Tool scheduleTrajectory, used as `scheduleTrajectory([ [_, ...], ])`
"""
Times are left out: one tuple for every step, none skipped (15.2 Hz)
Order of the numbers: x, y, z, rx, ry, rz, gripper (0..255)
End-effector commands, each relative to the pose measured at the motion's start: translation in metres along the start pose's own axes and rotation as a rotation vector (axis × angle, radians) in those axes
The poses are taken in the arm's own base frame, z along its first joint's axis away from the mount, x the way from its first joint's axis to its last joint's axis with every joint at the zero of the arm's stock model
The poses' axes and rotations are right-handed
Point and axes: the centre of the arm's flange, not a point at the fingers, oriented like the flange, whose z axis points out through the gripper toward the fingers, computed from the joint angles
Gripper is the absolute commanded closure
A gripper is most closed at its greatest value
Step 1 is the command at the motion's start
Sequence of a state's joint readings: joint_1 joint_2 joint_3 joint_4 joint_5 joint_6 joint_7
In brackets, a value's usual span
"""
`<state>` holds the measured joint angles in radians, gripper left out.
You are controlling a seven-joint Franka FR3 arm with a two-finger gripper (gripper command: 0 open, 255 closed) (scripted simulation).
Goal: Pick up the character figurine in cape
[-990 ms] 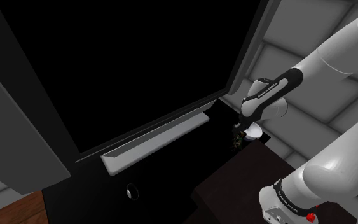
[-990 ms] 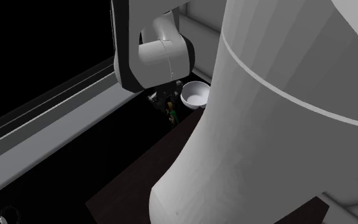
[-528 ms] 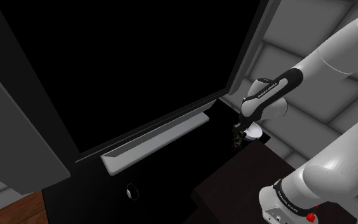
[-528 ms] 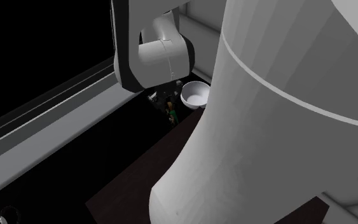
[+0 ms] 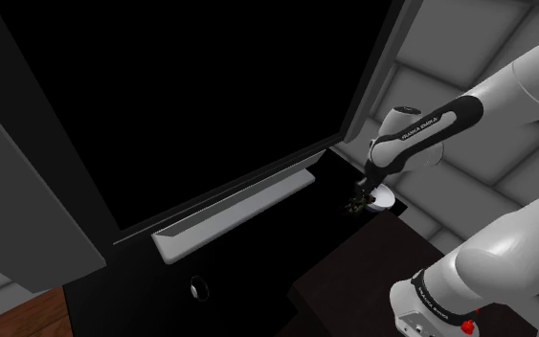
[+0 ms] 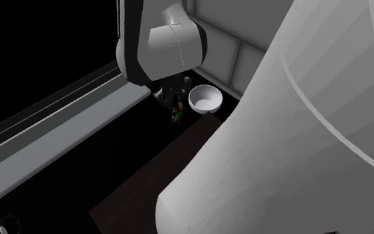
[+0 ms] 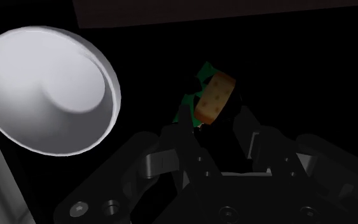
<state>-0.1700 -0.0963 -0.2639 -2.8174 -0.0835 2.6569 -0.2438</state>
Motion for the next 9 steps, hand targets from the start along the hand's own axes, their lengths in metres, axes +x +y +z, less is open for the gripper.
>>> scheduleTrajectory([
  [-0.001, -0.001, -0.011, 0.000, -0.001, 0.000, 255],
  [-0.001, -0.001, -0.016, 0.000, -0.001, 0.000, 255],
  [-0.001, -0.001, -0.021, 0.000, -0.001, 0.000, 255],
  [-0.002, -0.001, -0.026, 0.000, -0.001, 0.000, 255],
  [-0.002, -0.001, -0.032, 0.000, -0.001, 0.000, 255],
  [-0.002, -0.001, -0.037, 0.000, -0.001, 0.000, 255],
  [-0.003, -0.001, -0.042, 0.000, -0.001, 0.000, 255],
  [-0.003, -0.001, -0.043, 0.000, -0.001, 0.000, 255],
  [-0.003, -0.001, -0.043, 0.000, -0.001, 0.000, 255],
])
